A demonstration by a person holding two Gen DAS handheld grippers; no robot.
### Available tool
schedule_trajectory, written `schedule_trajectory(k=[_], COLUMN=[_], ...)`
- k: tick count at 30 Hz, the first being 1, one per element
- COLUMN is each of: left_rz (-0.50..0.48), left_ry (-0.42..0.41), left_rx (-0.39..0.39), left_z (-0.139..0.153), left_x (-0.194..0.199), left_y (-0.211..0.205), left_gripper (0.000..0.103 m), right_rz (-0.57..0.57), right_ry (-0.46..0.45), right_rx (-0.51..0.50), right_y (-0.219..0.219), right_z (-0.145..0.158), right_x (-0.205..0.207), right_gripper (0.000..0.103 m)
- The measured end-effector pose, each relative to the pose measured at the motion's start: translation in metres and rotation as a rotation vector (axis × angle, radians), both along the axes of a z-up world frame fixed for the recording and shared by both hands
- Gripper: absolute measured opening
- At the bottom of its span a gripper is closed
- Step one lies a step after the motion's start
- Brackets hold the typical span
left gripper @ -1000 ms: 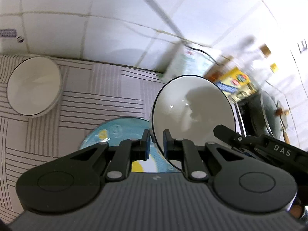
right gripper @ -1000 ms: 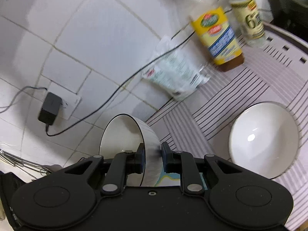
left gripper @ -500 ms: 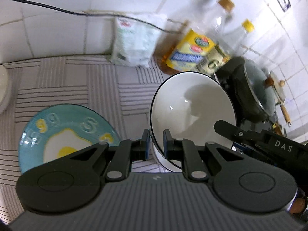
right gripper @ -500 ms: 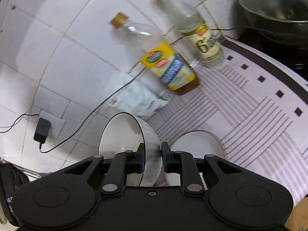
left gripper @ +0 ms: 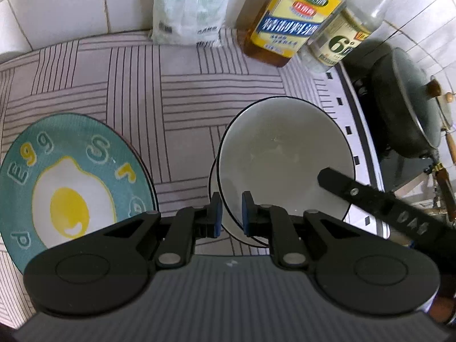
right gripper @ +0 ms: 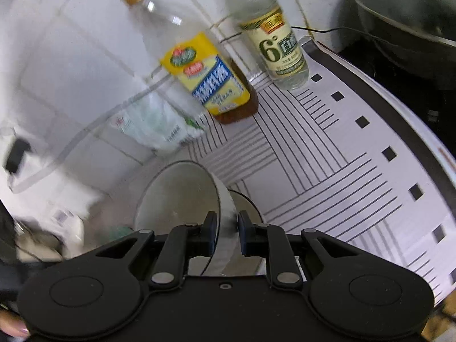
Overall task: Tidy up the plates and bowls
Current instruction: 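Lift the held bowl and lower it into the first white bowl, then open both grippers and withdraw up from the two stacked bowls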
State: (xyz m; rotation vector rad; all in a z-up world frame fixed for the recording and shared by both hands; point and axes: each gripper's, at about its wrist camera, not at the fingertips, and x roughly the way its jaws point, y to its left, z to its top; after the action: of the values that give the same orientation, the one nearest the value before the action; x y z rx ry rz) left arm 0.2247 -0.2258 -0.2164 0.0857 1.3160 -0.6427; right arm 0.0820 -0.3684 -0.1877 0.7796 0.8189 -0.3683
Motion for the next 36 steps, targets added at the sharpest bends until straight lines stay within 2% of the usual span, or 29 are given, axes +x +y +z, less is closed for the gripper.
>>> schedule_trajectory(k=[3, 8, 16, 19, 21, 24, 26, 31, 36], left_rz=[-0.004, -0.017, -0.069, -0.045, -0.037, -0.034, -0.026, -0.042, -0.092], left_ry=[0.0, -0.015, -0.058, -0.003, 0.003, 0.001, 0.02, 0.043, -0.007], left_rx=[0.044, 0.09, 0.222, 0.227, 0.236, 0.224, 0.217, 0.164, 0.153], left_z=[-0.005, -0.006, -0.006, -0.012, -0.013, -0.011, -0.008, 0.015, 0.036], left_x=[-0.002, -0.007, -0.017, -0.014, -0.013, -0.013, -0.013, -0.018, -0.03], left_y=[-0.006, -0.011, -0.031, -0.03, -0.031, -0.031, -0.029, -0.021, -0.007], left_gripper=[0.012, 0.013, 0.013, 0.014, 0.014, 0.015, 0.015, 0.021, 0.025], right_rz=[0.06, 0.11, 0.229, 0.252, 0.258, 0.263, 0.257, 0.246, 0.27], right_ry=[0.068, 0.098, 0.156, 0.168, 0.162, 0.184, 0.181, 0.149, 0.086], right_rx=[-0.095, -0.155, -0.37, -0.435, -0.463, -0.479, -0.447, -0.403, -0.434], right_y=[0.011, 0.014, 0.037, 0.043, 0.045, 0.045, 0.043, 0.047, 0.069], right_z=[-0.003, -0.006, -0.007, -0.009, -0.008, -0.011, -0.009, 0.011, 0.036], right_x=[0.009, 0.01, 0.018, 0.018, 0.018, 0.019, 0.018, 0.006, -0.004], right_gripper=[0.019, 0.018, 0.018, 0.017, 0.019, 0.022, 0.022, 0.025, 0.033])
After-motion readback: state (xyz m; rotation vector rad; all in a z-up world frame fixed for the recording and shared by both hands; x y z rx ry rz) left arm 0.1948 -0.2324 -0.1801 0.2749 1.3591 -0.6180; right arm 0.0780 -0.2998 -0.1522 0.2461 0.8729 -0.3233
